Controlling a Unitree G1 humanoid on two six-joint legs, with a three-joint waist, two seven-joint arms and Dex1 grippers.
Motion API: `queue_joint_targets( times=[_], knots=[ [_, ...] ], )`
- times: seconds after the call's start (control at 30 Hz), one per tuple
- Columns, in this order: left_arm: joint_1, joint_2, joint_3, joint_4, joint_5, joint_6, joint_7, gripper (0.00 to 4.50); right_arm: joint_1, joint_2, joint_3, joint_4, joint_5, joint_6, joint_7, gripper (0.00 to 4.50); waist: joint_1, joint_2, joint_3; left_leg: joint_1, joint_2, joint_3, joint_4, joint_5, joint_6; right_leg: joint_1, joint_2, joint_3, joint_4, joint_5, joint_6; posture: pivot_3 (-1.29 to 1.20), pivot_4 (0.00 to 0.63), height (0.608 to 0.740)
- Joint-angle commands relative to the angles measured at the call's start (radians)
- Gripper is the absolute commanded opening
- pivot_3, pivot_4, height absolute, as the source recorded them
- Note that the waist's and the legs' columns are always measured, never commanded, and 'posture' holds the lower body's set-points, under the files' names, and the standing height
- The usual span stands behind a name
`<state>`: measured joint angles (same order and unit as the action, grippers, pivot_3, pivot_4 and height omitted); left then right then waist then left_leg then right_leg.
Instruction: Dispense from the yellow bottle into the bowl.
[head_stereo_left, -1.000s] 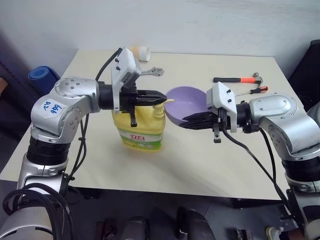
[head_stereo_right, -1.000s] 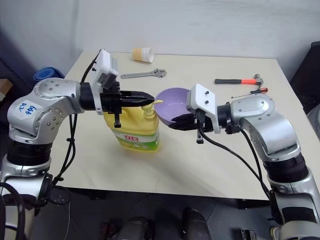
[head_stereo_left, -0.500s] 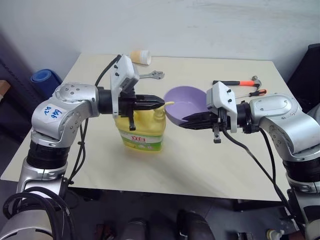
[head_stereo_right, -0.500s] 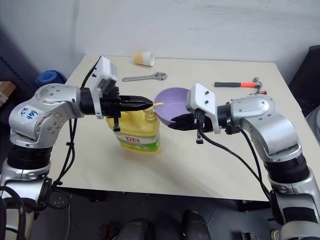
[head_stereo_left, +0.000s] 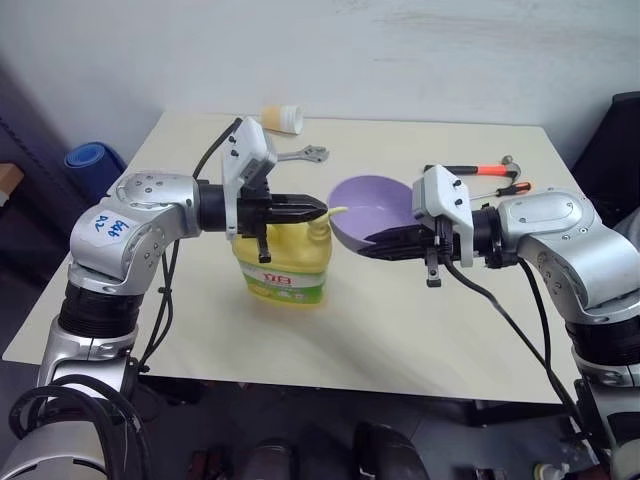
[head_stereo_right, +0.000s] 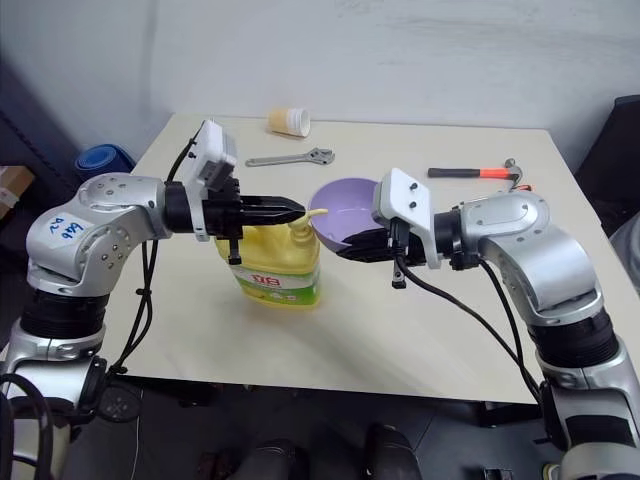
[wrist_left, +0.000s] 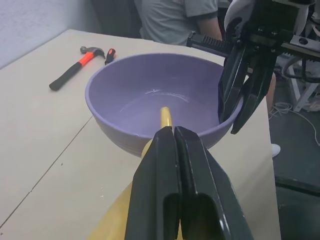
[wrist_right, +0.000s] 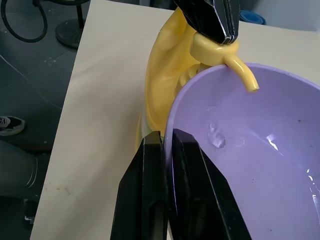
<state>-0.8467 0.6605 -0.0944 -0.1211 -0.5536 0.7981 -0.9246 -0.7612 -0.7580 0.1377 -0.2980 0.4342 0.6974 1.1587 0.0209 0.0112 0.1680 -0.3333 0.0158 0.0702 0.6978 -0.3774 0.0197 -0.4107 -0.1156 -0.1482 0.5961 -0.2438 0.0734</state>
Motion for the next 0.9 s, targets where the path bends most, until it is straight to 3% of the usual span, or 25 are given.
queue_joint_targets(
  times=[0.03, 0.2, 0.3, 0.37, 0.5, 0.6, 0.7, 0.73, 0.9],
  knots=[
    [0.089, -0.023, -0.083, 0.079, 0.045, 0.035, -0.009, 0.05, 0.003, -0.005, -0.028, -0.041, 0.02, -0.02, -0.006, 0.0, 0.0, 0.0, -0.001, 0.0, 0.0, 0.0, 0.0, 0.0, 0.0, 0.0, 0.0, 0.0, 0.0, 0.0, 0.0, 0.0, 0.15, 0.74],
    [0.061, -0.095, 0.126, 0.071, -0.053, -0.113, -0.037, 0.05, 0.059, -0.007, -0.067, 0.016, -0.006, -0.083, -0.037, 0.0, 0.001, -0.003, 0.002, -0.002, 0.0, -0.001, 0.0, 0.0, 0.0, -0.001, -0.001, -0.001, -0.001, 0.0, 0.0, 0.0, 0.15, 0.74],
    [0.082, -0.048, 0.286, 0.028, -0.148, -0.158, -0.093, 0.05, 0.155, -0.036, -0.12, 0.089, -0.014, -0.173, -0.013, 0.0, 0.001, -0.006, 0.007, -0.006, 0.0, -0.001, 0.0, 0.0, 0.0, -0.004, 0.0, -0.002, -0.001, 0.0, 0.0, 0.0, 0.15, 0.74],
    [0.181, 0.038, 0.391, 0.0, -0.169, -0.166, -0.134, 0.05, 0.249, -0.043, -0.159, 0.206, -0.035, -0.286, 0.012, 0.0, -0.004, -0.007, 0.008, -0.011, 0.0, -0.002, 0.0, 0.0, 0.0, -0.007, 0.001, -0.004, -0.003, 0.0, 0.0, 0.0, 0.15, 0.74],
    [0.441, 0.13, 0.472, -0.023, -0.108, -0.258, -0.186, 0.05, 0.317, -0.024, -0.158, 0.493, -0.145, -0.595, 0.02, 0.0, -0.016, -0.005, 0.01, -0.019, -0.001, 0.002, -0.001, 0.0, 0.0, -0.017, 0.0, -0.011, -0.004, 0.0, 0.001, 0.0, 0.15, 0.74],
    [0.623, 0.141, 0.538, 0.025, -0.051, -0.371, -0.203, 0.05, 0.313, 0.005, -0.157, 0.702, -0.193, -0.769, 0.02, 0.0, -0.023, -0.004, 0.016, -0.019, -0.001, 0.003, 0.0, 0.0, 0.002, -0.017, 0.0, -0.01, -0.004, 0.001, 0.002, 0.0, 0.15, 0.74],
    [0.738, 0.086, 0.568, -0.005, -0.061, -0.381, -0.136, 0.05, 0.294, 0.033, -0.166, 0.848, -0.206, -0.849, 0.016, 0.0, -0.023, -0.004, 0.019, -0.019, 0.0, 0.003, 0.002, 0.001, 0.001, -0.017, 0.001, -0.009, -0.002, 0.002, 0.001, 0.0, 0.15, 0.74],
    [0.764, 0.075, 0.566, -0.023, -0.07, -0.369, -0.121, 0.43, 0.288, 0.039, -0.169, 0.883, -0.209, -0.873, 0.019, 0.0, -0.023, -0.003, 0.02, -0.019, 0.0, 0.002, 0.002, 0.001, 0.001, -0.016, 0.001, -0.009, -0.002, 0.002, 0.001, 0.0, 0.15, 0.74],
    [0.896, 0.001, 0.503, -0.061, 0.026, -0.496, -0.074, 1.78, 0.284, 0.069, -0.207, 0.954, -0.16, -0.943, 0.067, 1.55, -0.021, -0.001, 0.021, -0.019, 0.0, 0.001, 0.001, 0.001, 0.001, -0.016, -0.001, -0.003, -0.002, 0.002, 0.0, 0.0, 0.15, 0.74]
  ],
)
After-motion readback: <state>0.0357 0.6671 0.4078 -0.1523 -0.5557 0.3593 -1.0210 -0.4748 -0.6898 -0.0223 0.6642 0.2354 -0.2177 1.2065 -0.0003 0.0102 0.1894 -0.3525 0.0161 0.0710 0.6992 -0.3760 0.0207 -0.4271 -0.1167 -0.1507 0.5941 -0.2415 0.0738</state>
